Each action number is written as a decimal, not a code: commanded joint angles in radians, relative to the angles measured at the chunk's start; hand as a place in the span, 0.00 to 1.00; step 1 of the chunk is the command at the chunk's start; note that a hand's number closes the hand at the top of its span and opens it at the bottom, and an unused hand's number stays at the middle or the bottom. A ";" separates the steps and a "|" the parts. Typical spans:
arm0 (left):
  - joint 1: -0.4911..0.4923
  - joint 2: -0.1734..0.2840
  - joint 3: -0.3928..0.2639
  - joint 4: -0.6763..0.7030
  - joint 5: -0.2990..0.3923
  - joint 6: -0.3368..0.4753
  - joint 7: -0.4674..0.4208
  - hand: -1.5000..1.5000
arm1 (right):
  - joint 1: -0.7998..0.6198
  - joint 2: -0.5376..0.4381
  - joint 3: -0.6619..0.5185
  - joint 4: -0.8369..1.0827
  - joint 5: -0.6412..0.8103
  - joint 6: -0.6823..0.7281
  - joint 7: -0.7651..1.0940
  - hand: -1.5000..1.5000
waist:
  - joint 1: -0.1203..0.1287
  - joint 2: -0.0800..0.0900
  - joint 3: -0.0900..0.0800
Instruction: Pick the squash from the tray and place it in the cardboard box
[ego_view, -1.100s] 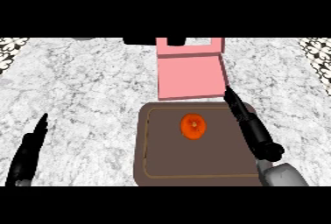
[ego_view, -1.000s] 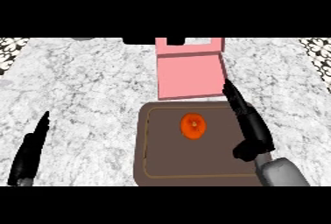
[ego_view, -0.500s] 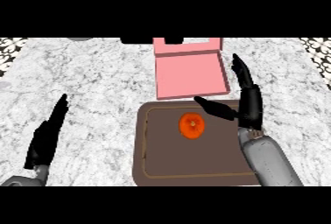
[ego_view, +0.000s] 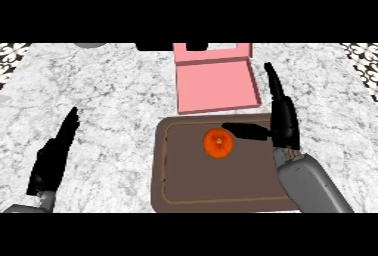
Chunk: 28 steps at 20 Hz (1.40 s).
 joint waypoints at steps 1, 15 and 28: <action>-0.024 0.002 0.028 0.043 0.016 -0.012 0.011 0.50 | -0.004 -0.118 0.095 -0.056 0.104 0.164 0.217 0.00 | -0.020 -0.003 -0.002; 0.035 -0.027 0.026 0.025 -0.015 -0.028 -0.065 0.50 | -0.196 -0.065 0.244 -0.226 -0.016 0.756 0.891 0.00 | 0.013 0.005 0.002; 0.075 -0.083 0.025 -0.053 -0.088 -0.051 -0.007 0.50 | -0.140 0.055 0.211 -0.139 0.138 0.790 0.921 0.00 | 0.014 0.007 0.003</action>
